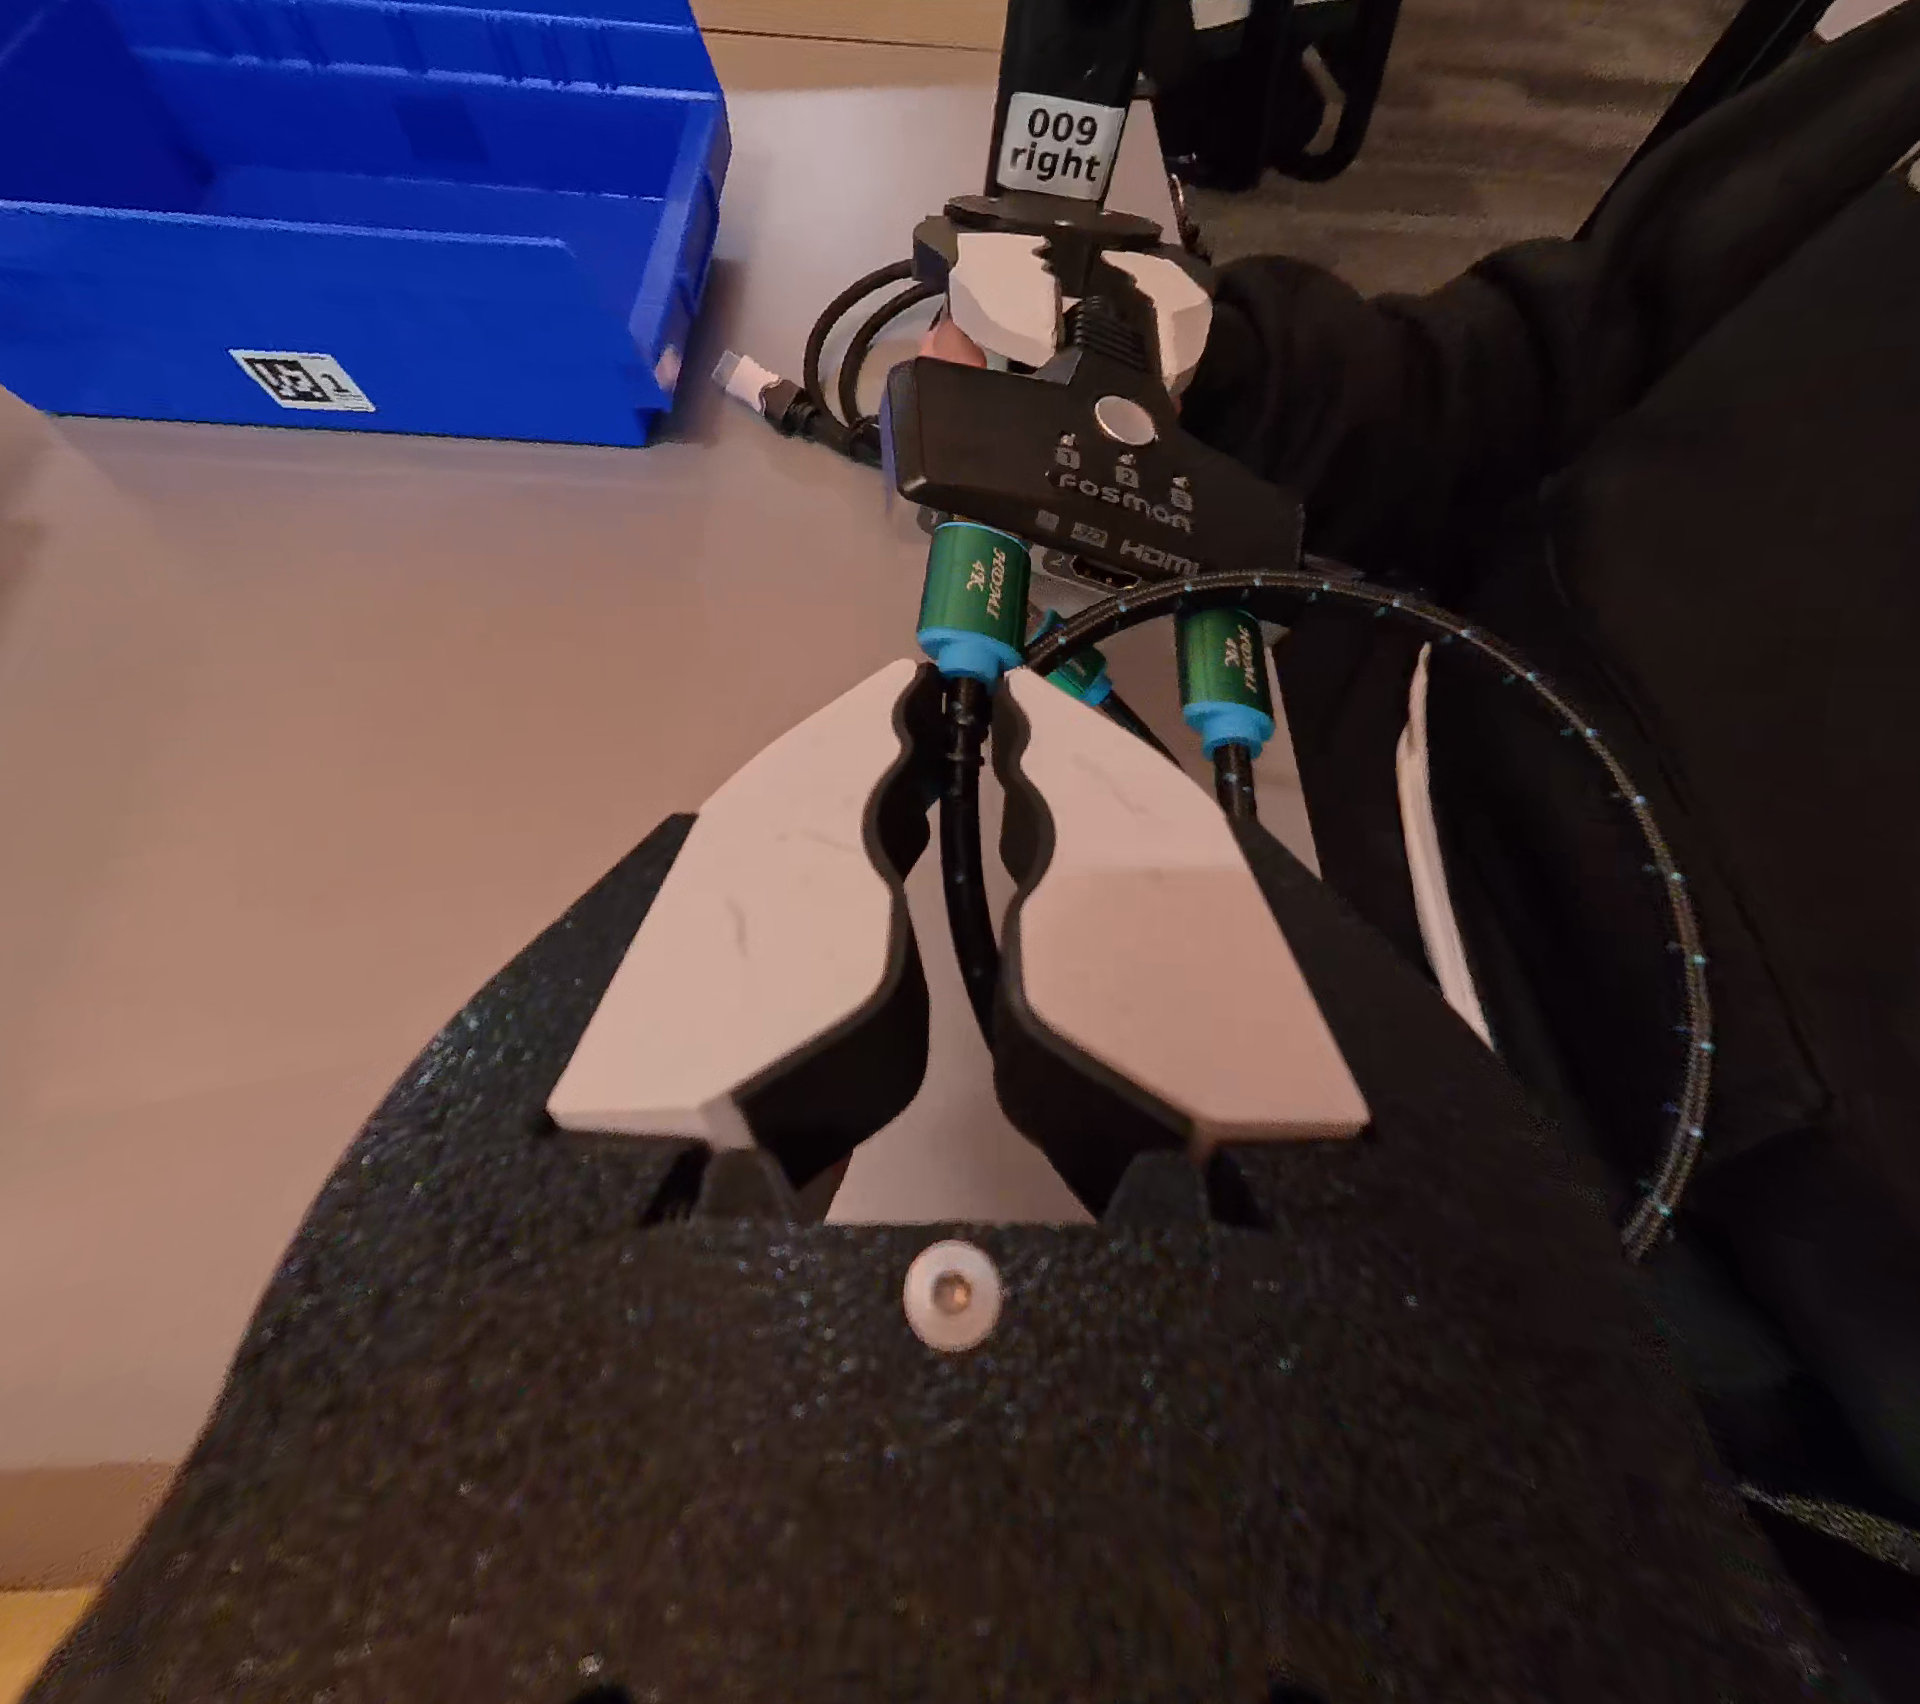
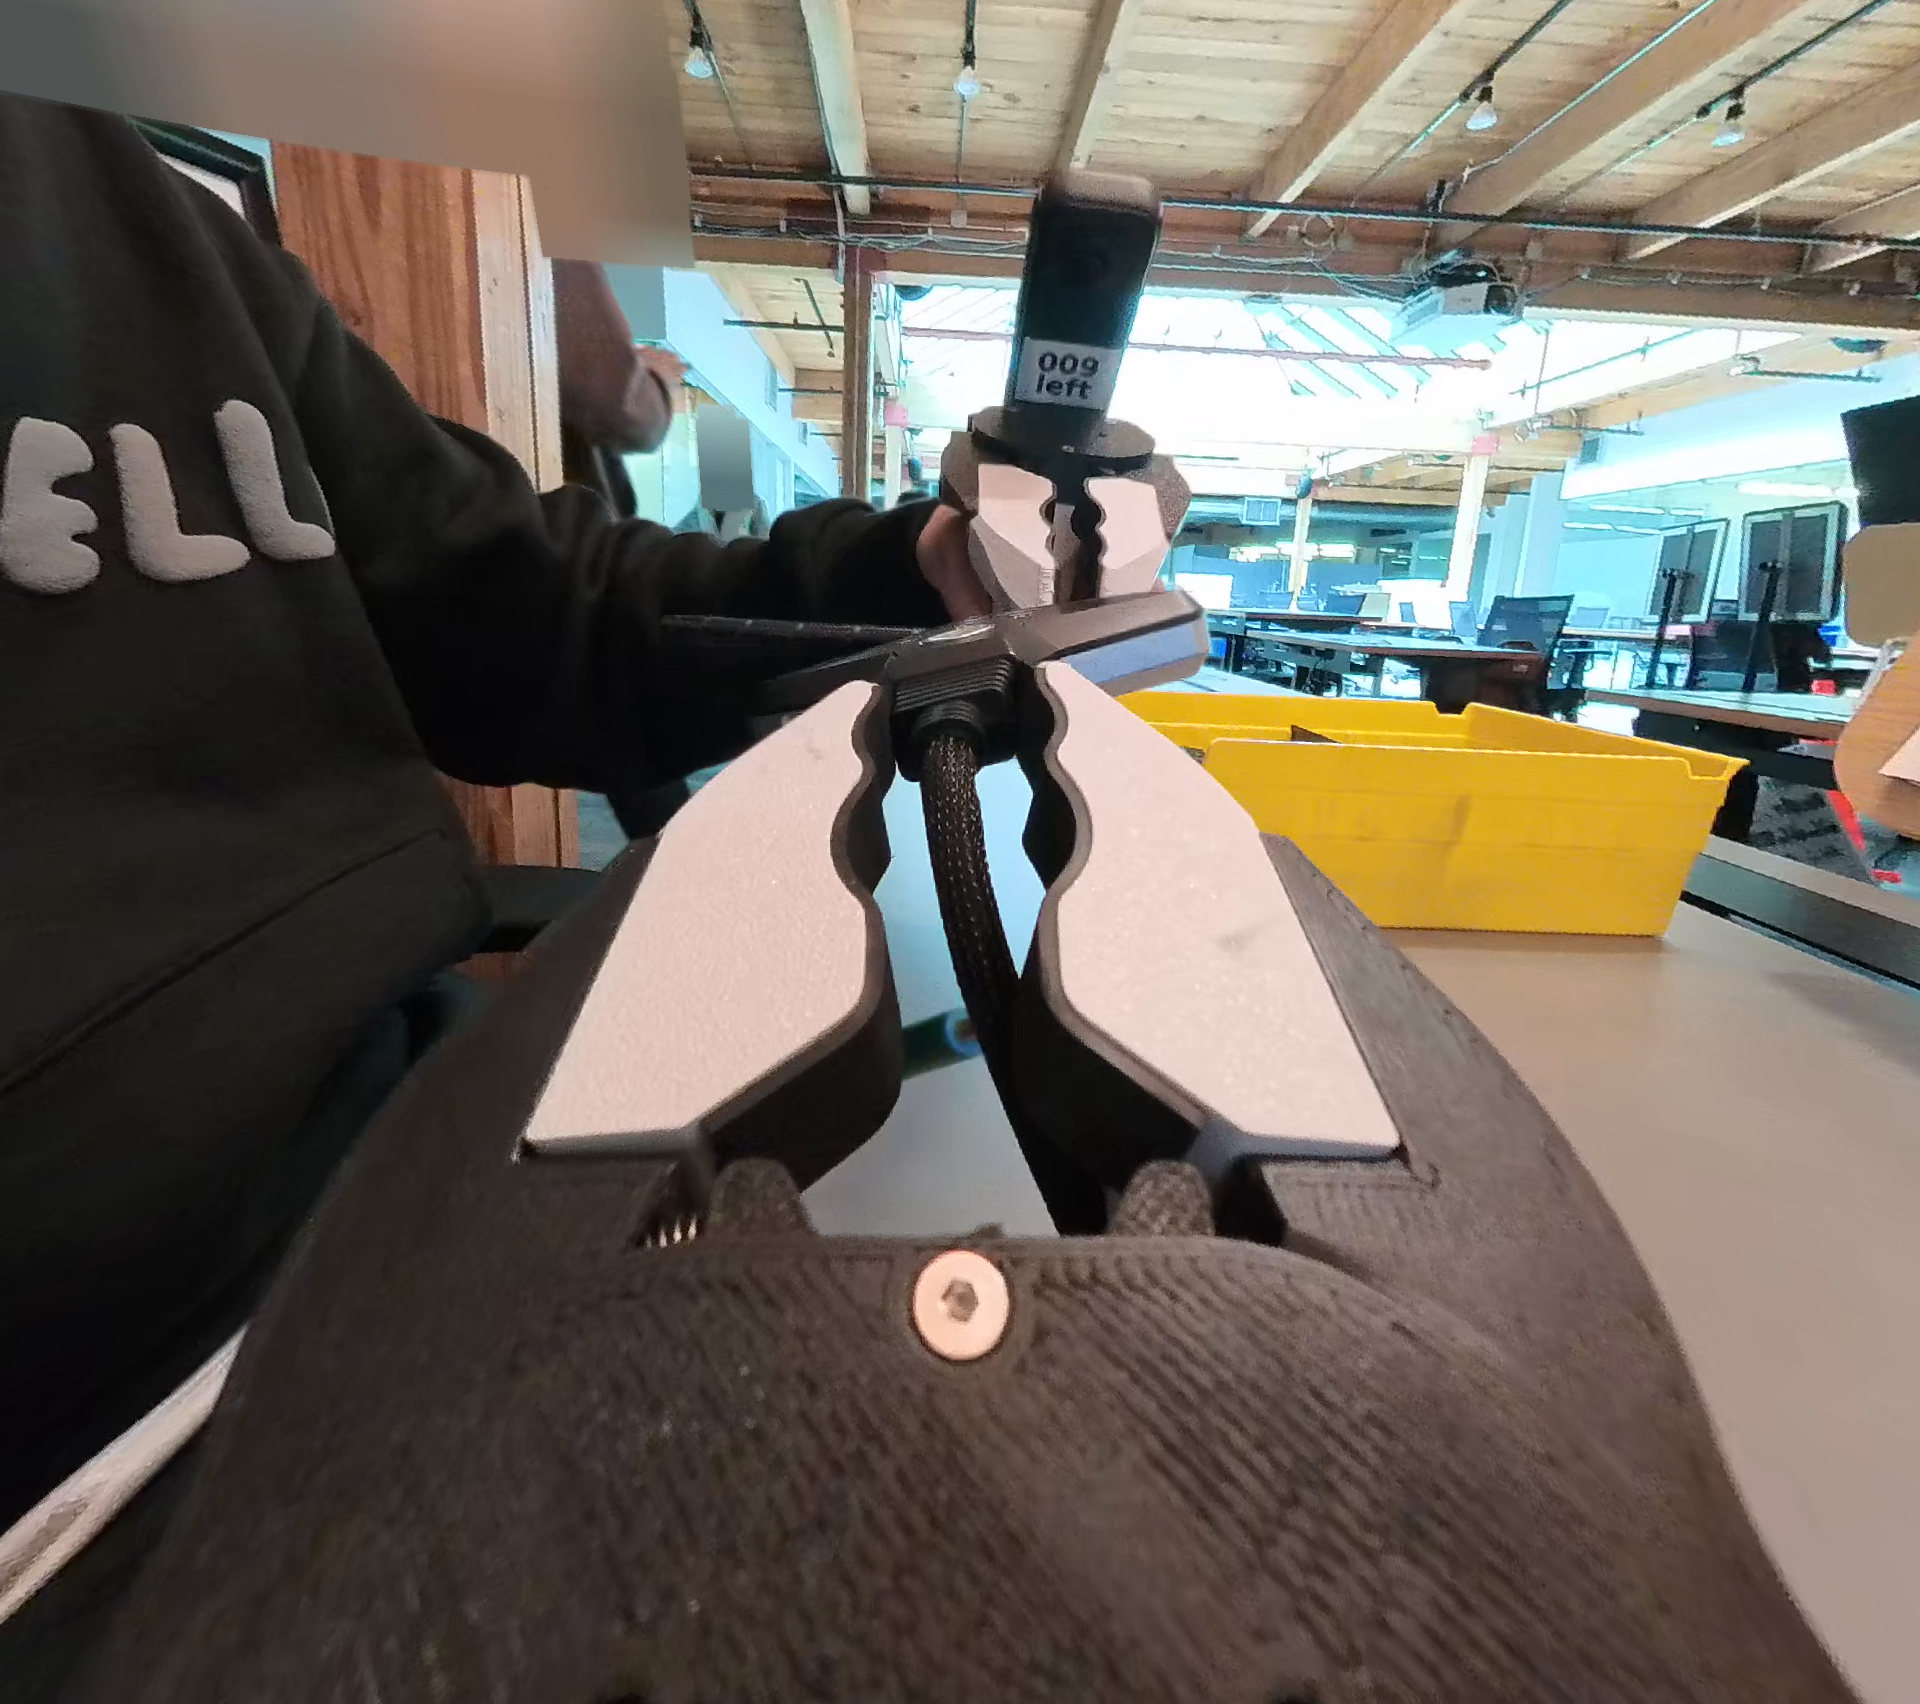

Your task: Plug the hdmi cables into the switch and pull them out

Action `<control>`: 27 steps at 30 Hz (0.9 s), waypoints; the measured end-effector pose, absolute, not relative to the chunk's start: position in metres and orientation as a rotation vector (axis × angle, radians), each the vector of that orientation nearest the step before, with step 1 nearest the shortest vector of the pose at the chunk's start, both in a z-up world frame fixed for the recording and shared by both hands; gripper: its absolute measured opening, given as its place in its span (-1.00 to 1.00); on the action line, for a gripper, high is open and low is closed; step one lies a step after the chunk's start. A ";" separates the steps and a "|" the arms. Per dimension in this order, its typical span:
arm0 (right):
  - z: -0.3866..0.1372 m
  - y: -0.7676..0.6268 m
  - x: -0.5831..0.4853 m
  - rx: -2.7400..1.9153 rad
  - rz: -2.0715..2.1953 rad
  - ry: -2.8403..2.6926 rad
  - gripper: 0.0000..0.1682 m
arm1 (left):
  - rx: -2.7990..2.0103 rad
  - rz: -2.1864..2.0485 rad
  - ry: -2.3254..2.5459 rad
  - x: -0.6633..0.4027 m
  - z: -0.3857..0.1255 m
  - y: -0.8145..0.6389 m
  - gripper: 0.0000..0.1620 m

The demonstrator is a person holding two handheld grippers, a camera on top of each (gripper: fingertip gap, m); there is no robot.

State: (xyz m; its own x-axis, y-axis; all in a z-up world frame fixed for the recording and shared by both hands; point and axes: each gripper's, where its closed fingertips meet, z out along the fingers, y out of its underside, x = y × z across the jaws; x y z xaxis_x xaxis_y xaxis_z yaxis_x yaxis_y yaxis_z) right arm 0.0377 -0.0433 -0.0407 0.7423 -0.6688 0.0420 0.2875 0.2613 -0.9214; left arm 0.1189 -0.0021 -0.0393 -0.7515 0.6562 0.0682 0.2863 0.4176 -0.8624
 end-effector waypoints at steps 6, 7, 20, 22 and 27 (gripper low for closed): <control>-0.041 -0.044 0.038 -1.126 -0.675 0.389 -0.71 | -0.784 1.296 -2.296 0.119 -0.040 -0.001 -0.88; -0.040 -0.044 0.037 -1.119 -0.674 0.383 -0.71 | -0.787 1.310 -2.301 0.118 -0.039 -0.001 -0.89; -0.019 -0.062 0.006 -1.082 -0.730 0.266 -0.72 | -0.763 1.673 -2.130 0.100 0.030 0.002 -0.66; -0.013 -0.069 0.002 -1.067 -0.763 0.268 -0.72 | -0.614 1.900 -1.971 0.121 0.063 0.010 -0.60; 0.002 -0.069 -0.004 -1.107 -0.849 0.261 -0.72 | -0.254 2.066 -1.862 0.185 0.049 0.025 -0.62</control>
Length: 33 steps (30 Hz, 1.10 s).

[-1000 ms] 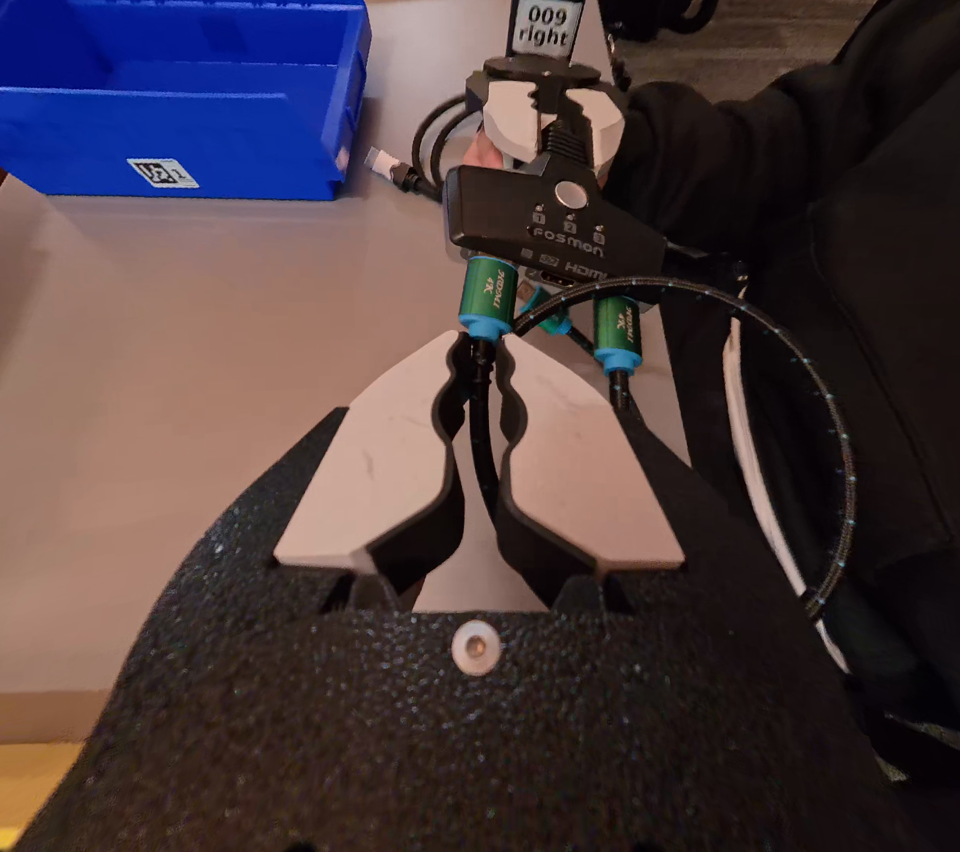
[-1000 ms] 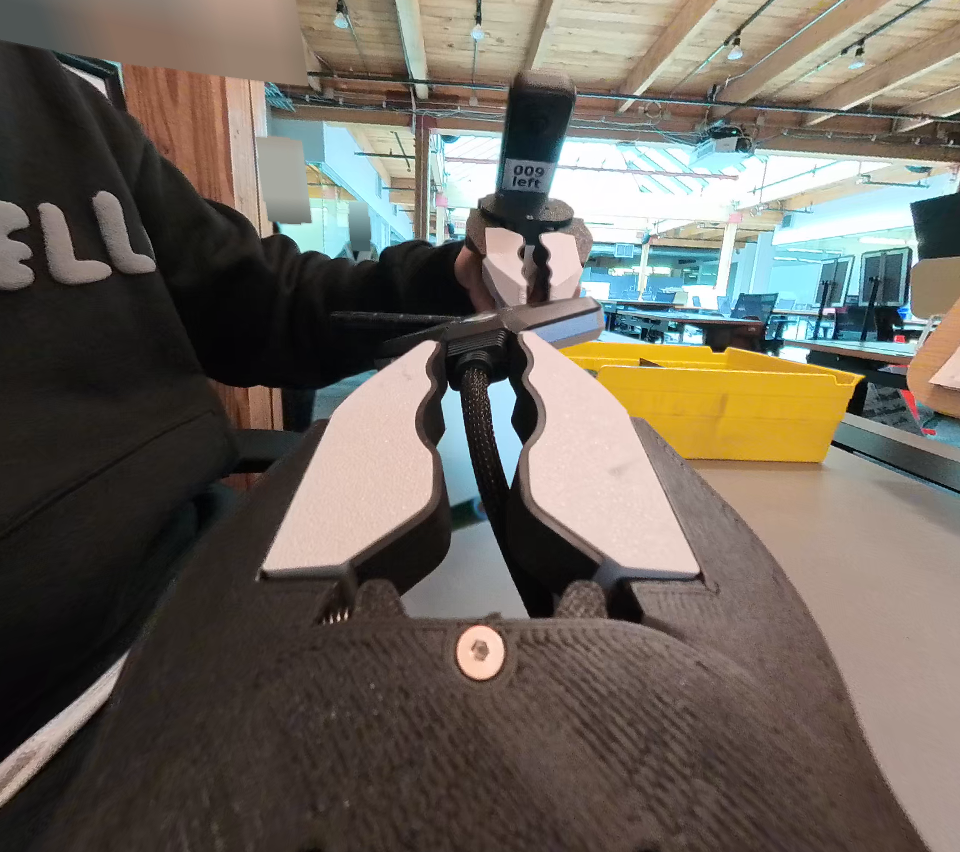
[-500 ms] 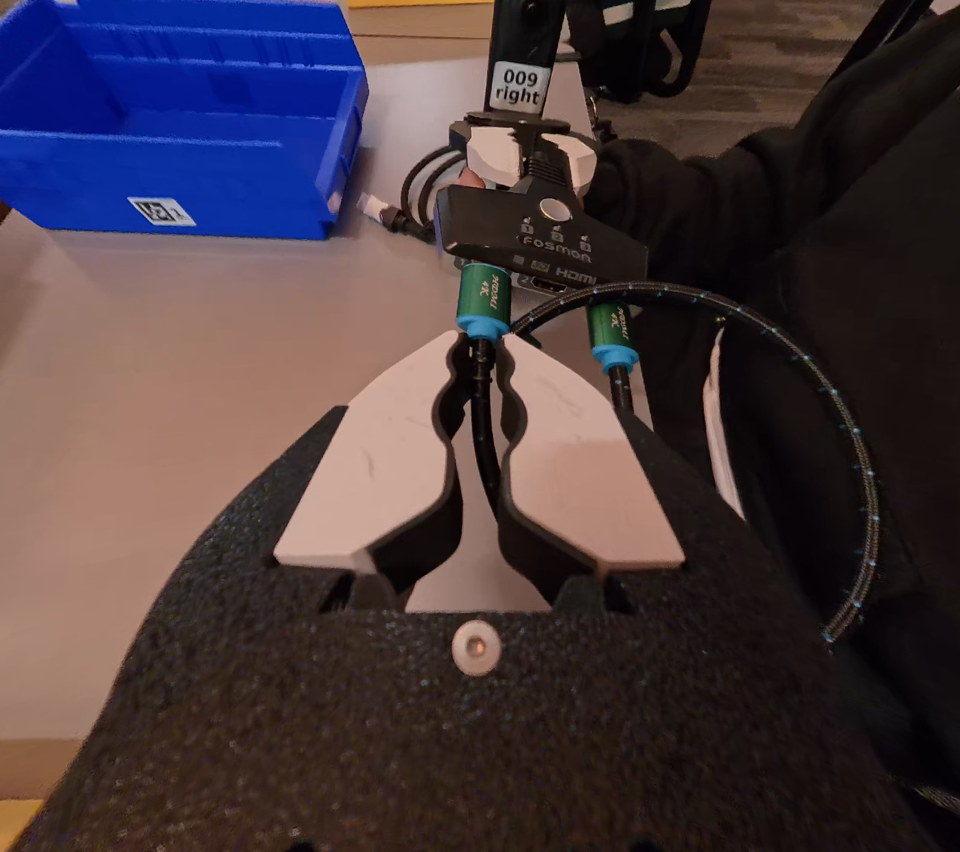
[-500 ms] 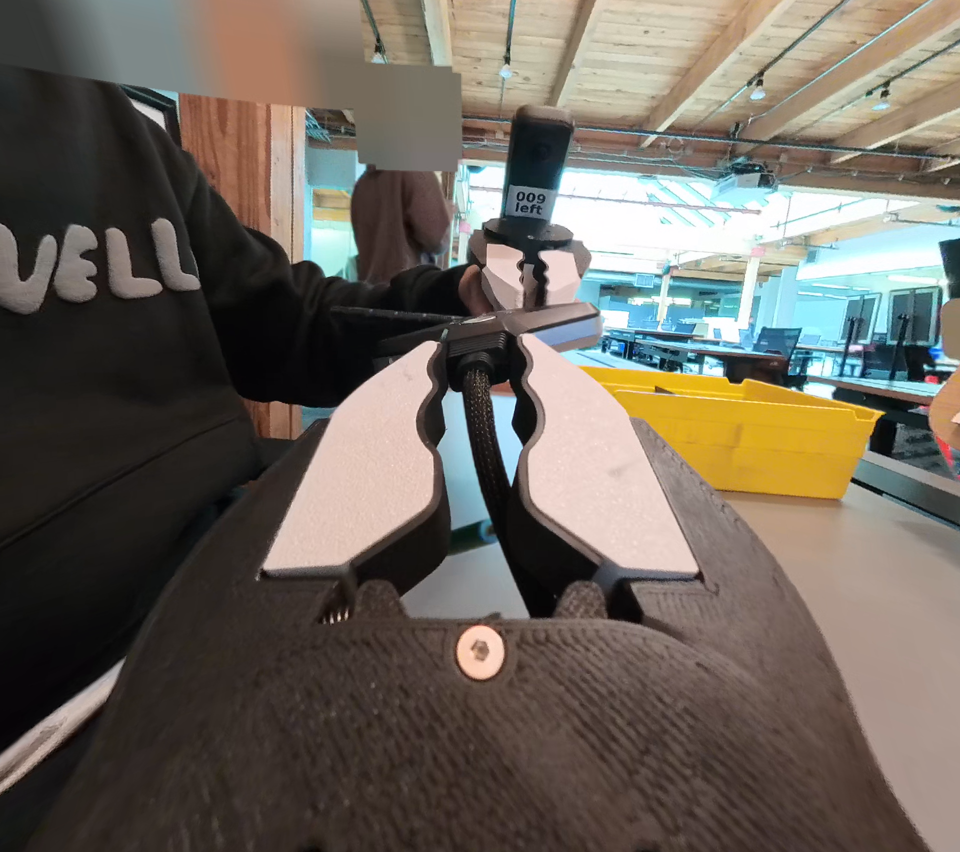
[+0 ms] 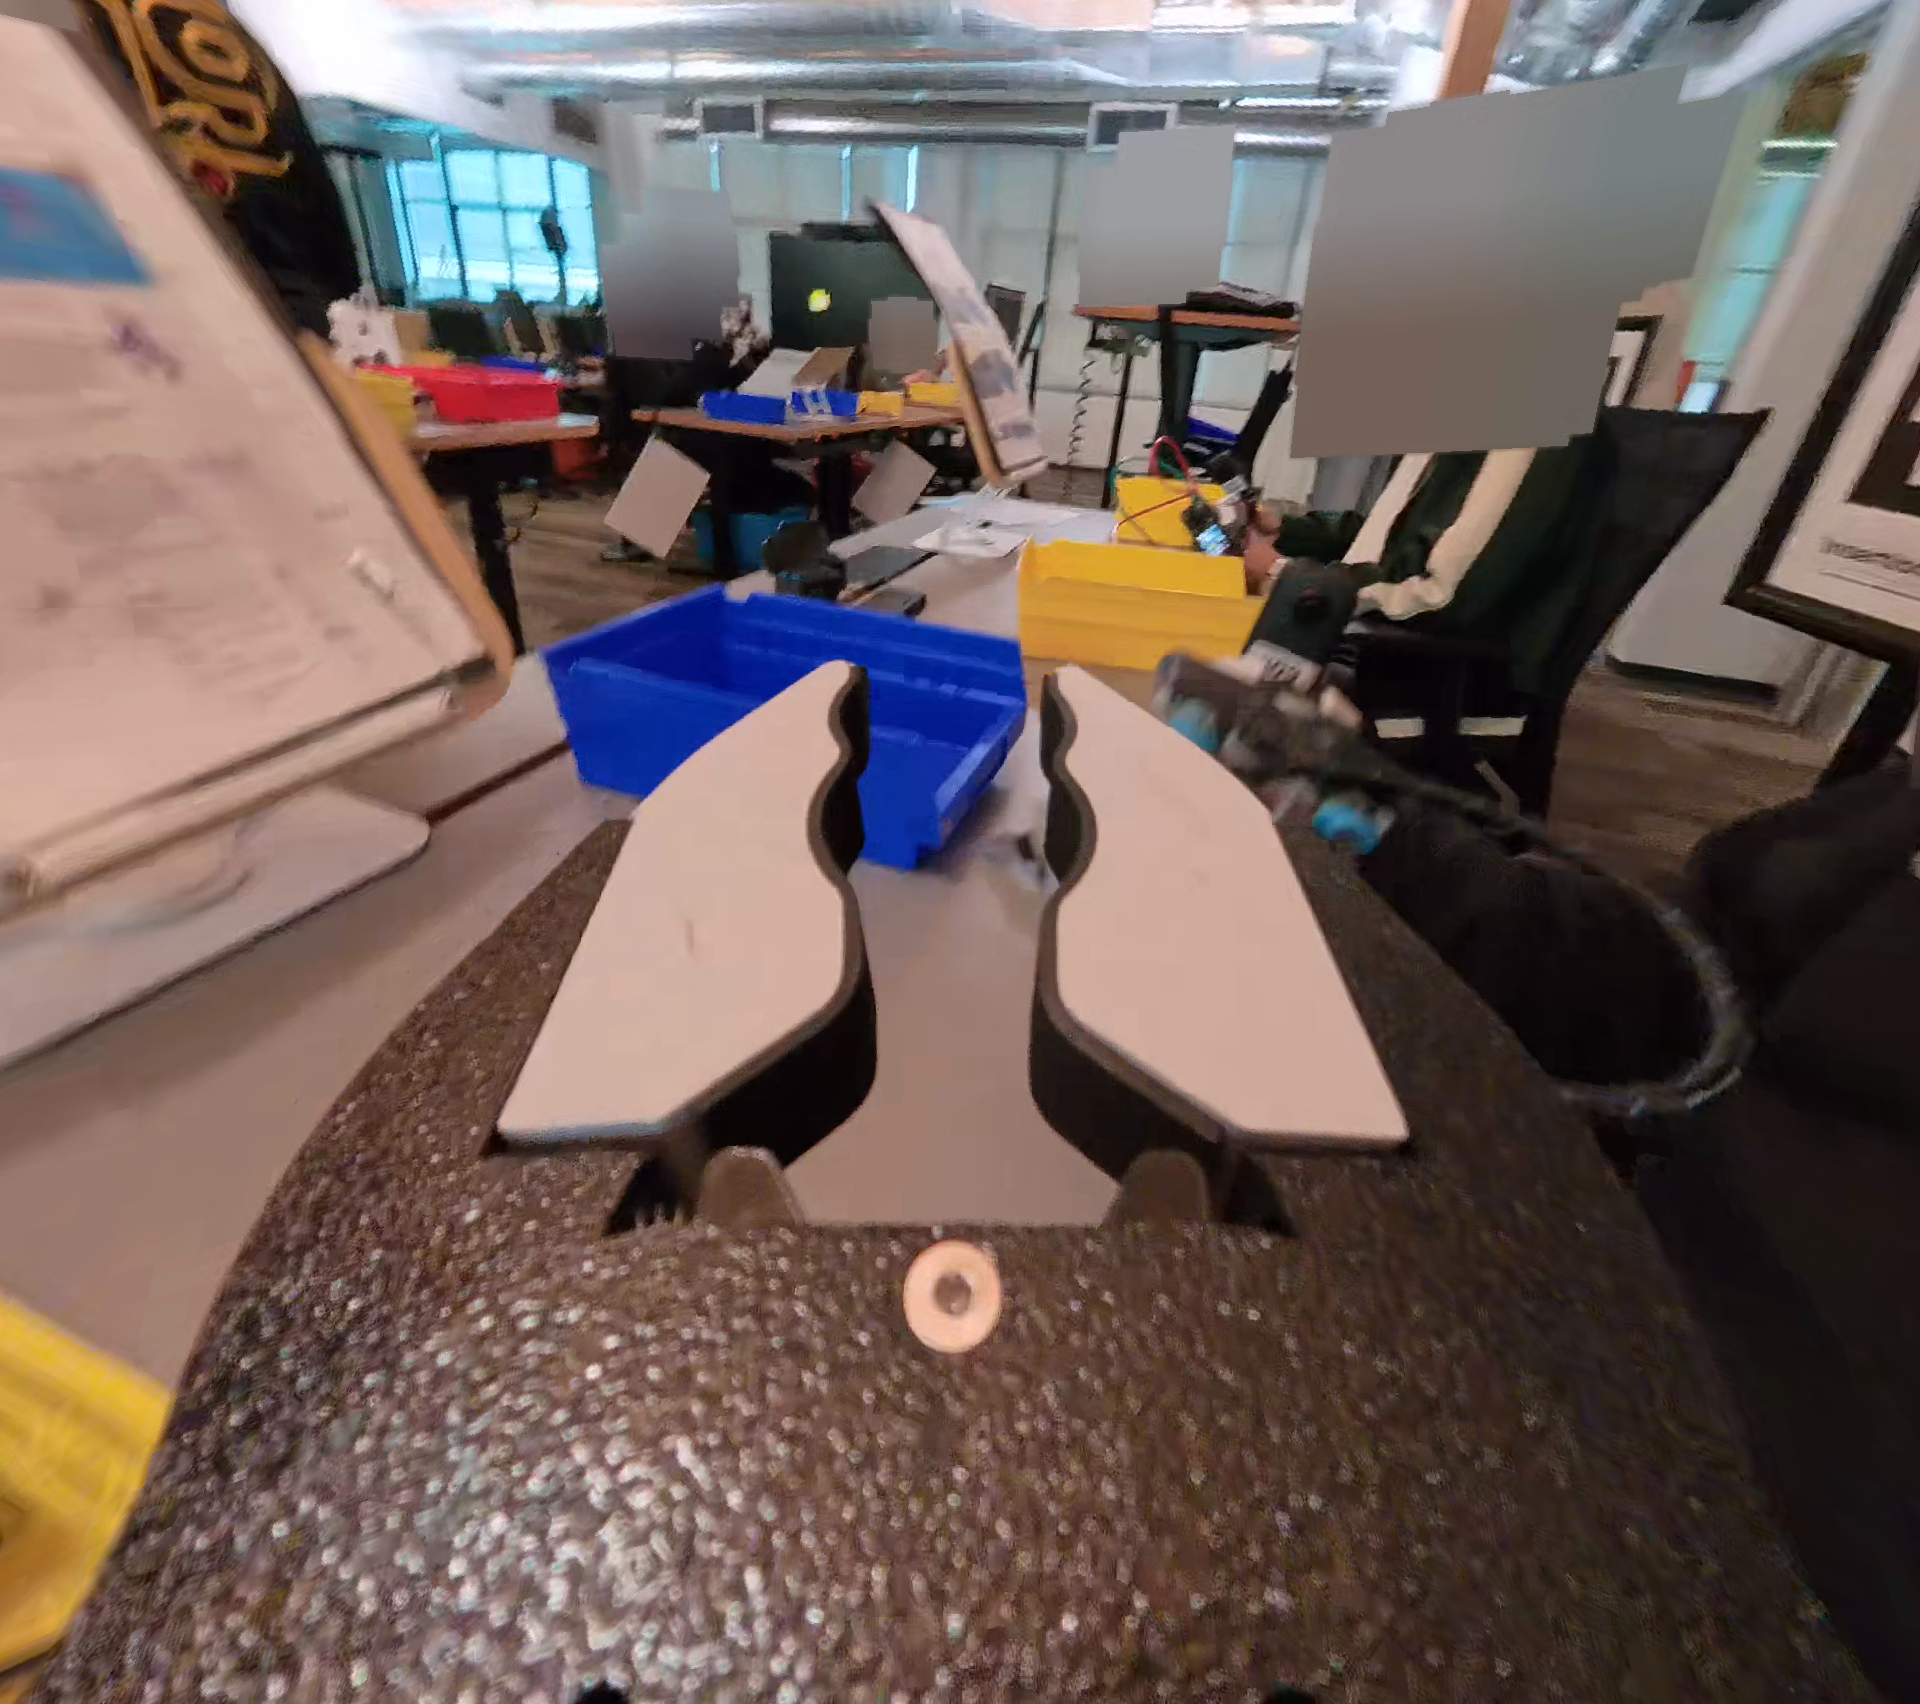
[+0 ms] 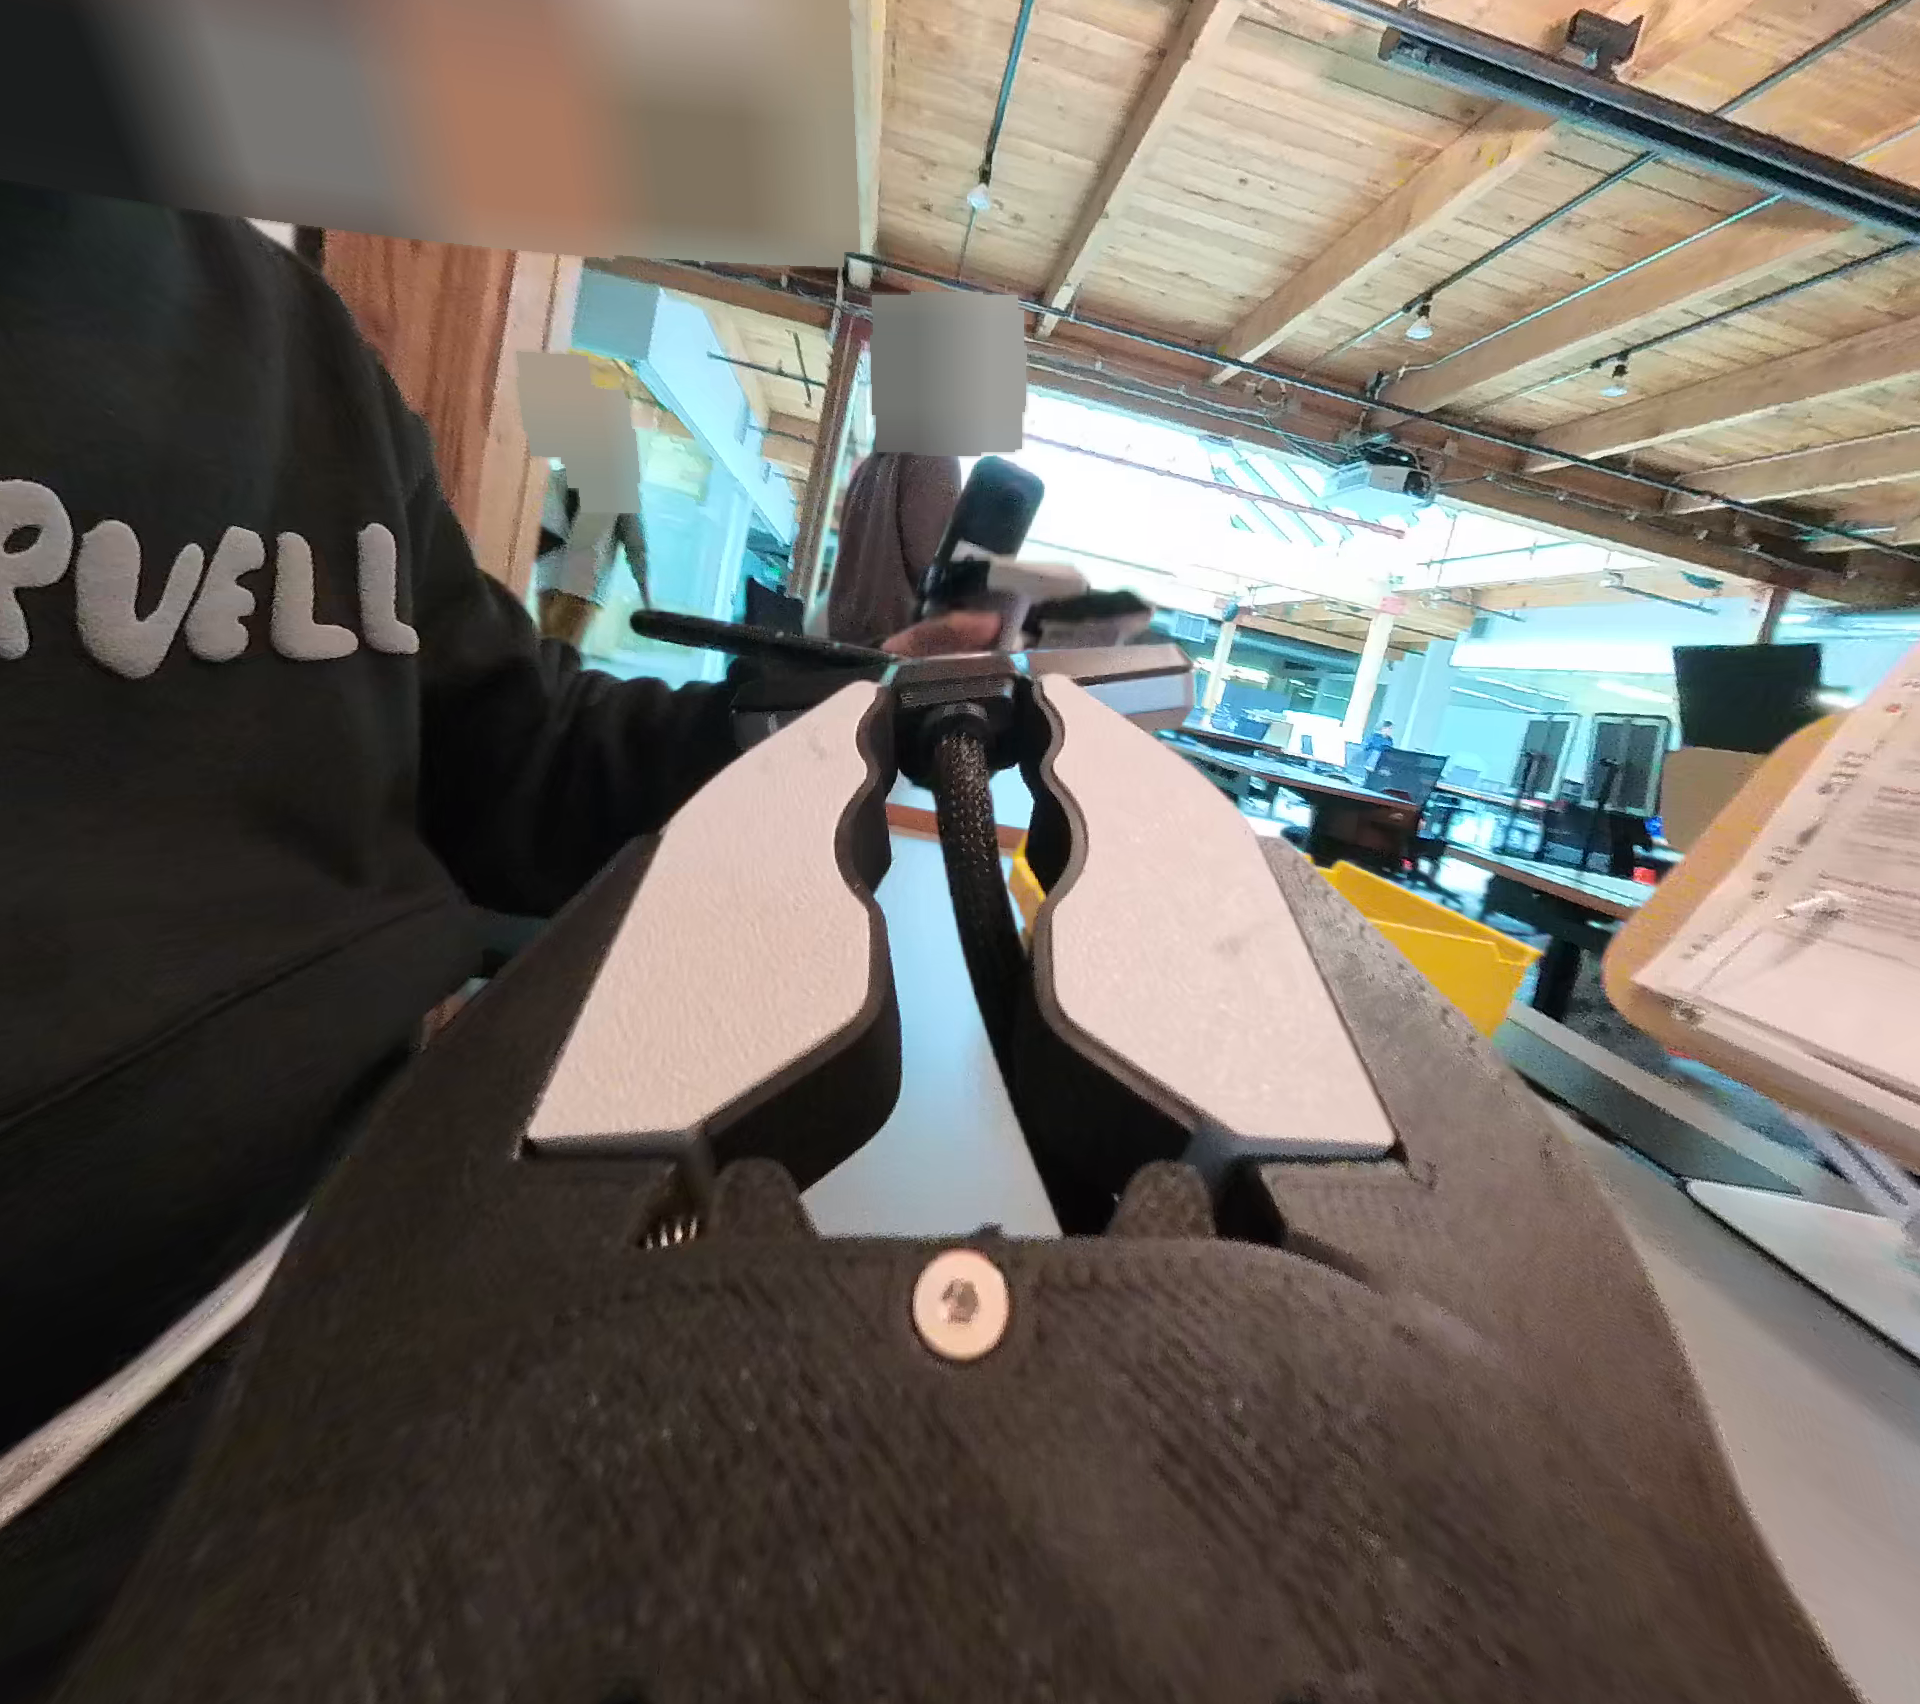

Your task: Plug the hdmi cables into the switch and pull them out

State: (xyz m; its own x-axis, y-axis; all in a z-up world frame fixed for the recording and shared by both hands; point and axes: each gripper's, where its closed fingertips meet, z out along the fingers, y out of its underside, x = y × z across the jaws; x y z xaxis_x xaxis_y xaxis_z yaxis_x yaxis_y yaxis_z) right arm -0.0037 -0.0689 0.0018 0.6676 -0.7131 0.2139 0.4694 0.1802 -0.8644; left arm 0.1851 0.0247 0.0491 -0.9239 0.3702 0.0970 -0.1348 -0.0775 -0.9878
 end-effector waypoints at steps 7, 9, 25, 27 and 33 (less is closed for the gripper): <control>0.022 -0.064 0.003 -1.285 -1.100 0.328 -0.72 | -0.077 1.958 -1.957 0.211 -0.030 0.020 -0.57; 0.032 -0.069 0.004 -1.317 -1.171 0.350 -0.73 | -0.047 1.966 -1.957 0.216 -0.036 0.017 -0.57; 0.212 -0.201 -0.026 -1.420 -1.847 0.673 -0.73 | -0.400 1.647 -2.201 0.170 -0.101 -0.003 -0.46; 0.223 -0.223 -0.022 -1.478 -1.916 0.750 -0.73 | -0.354 1.639 -2.172 0.172 -0.102 -0.004 -0.46; 0.203 -0.294 0.002 -1.806 -1.920 1.085 -0.73 | -0.246 1.644 -2.080 0.178 -0.103 -0.005 -0.52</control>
